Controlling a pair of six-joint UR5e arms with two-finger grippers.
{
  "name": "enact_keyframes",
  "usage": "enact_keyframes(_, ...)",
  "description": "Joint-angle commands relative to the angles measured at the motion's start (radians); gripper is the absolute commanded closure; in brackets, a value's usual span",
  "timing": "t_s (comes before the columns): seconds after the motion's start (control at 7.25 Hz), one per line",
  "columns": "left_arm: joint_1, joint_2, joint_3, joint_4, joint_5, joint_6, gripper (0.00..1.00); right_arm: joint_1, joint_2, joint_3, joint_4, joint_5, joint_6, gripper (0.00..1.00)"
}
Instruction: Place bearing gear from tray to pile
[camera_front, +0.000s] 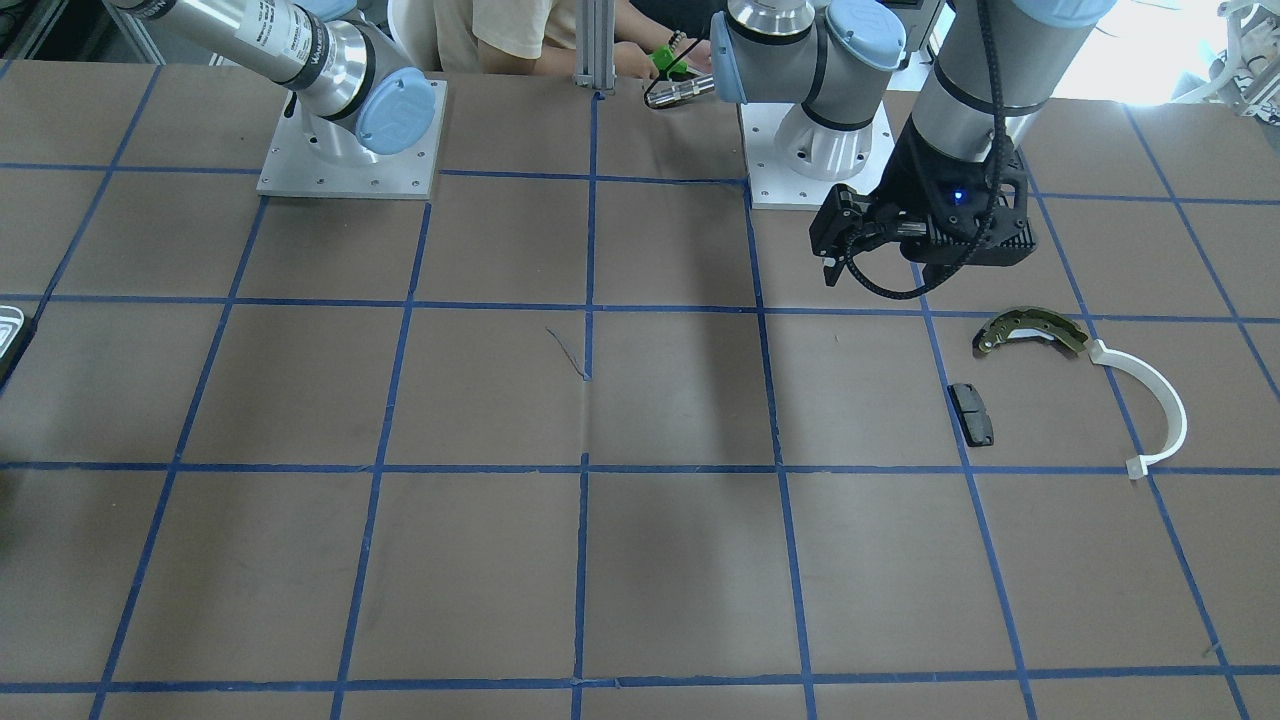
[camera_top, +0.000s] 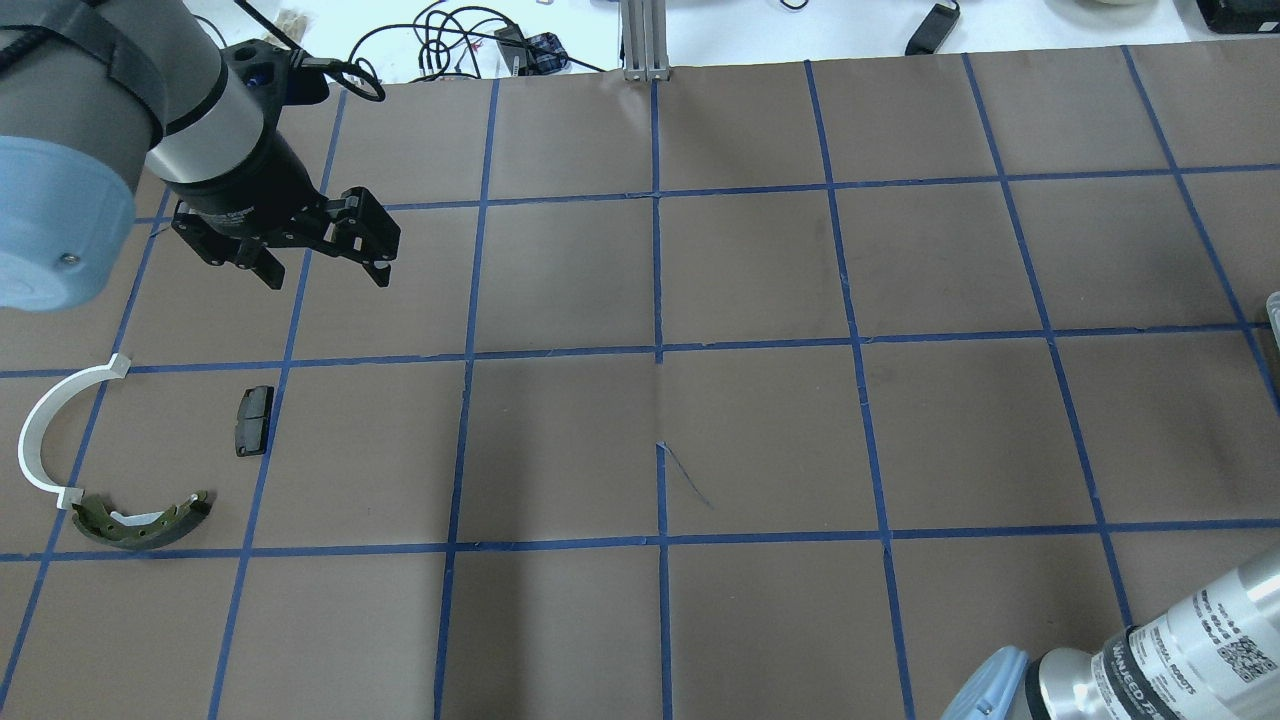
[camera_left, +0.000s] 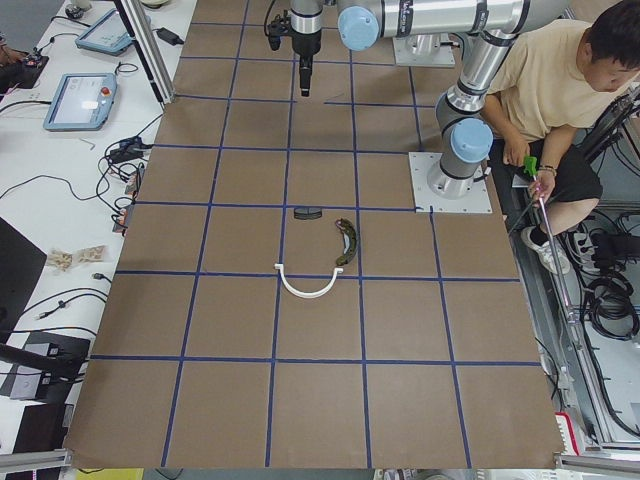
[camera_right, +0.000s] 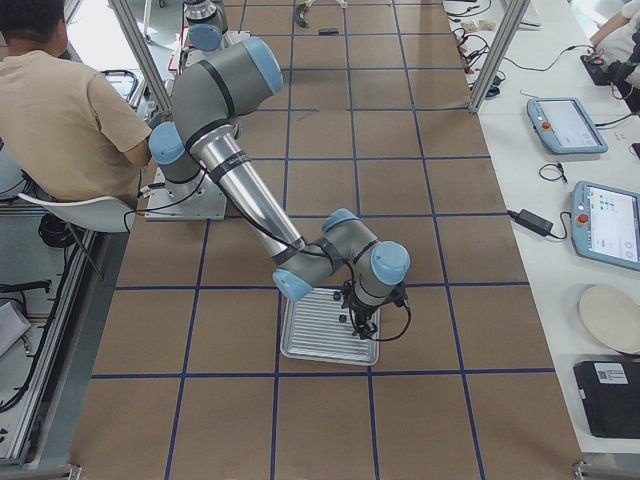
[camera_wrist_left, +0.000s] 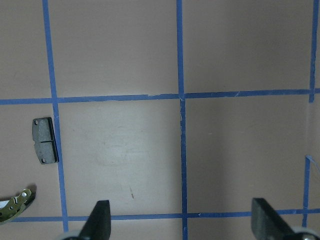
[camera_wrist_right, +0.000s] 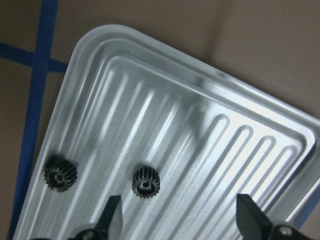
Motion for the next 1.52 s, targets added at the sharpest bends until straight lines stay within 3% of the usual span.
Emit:
enact_keyframes(0.0,-0.001,-0.003,-0.001,0.007,0.002,0.001,0.00,-0.010,-0.004,0.040,-0.005,-0.003,0.014,0.18)
enact_keyframes(0.41,-0.003,0.000,-0.001,0.009,0.000,0.001,0.00,-0.008,0.000,0.050,-0.002,0.011,0.050,0.18)
enact_keyframes(0.69,-0.003,0.009,0.008,0.009,-0.003,0.001,0.00,-0.010,-0.003,0.060,-0.006,0.011,0.055,0.32)
enact_keyframes(0.83,-0.003,0.012,0.002,0.009,-0.003,0.001,0.00,-0.010,-0.003,0.060,-0.015,0.010,0.055,0.48)
enact_keyframes(0.97,-0.004,0.013,0.002,0.009,-0.003,0.001,0.00,-0.008,-0.003,0.062,-0.022,0.010,0.055,0.57)
enact_keyframes(1.1,-0.003,0.015,0.008,0.009,-0.002,0.001,0.00,-0.008,0.000,0.053,-0.020,0.014,0.055,0.87)
enact_keyframes(1.24,-0.004,0.015,0.003,0.009,-0.003,0.001,0.00,-0.008,-0.001,0.051,-0.019,0.014,0.084,1.00)
enact_keyframes(1.38,-0.003,0.012,-0.001,0.007,-0.003,0.001,0.00,-0.010,-0.006,0.050,-0.017,0.014,0.090,1.00)
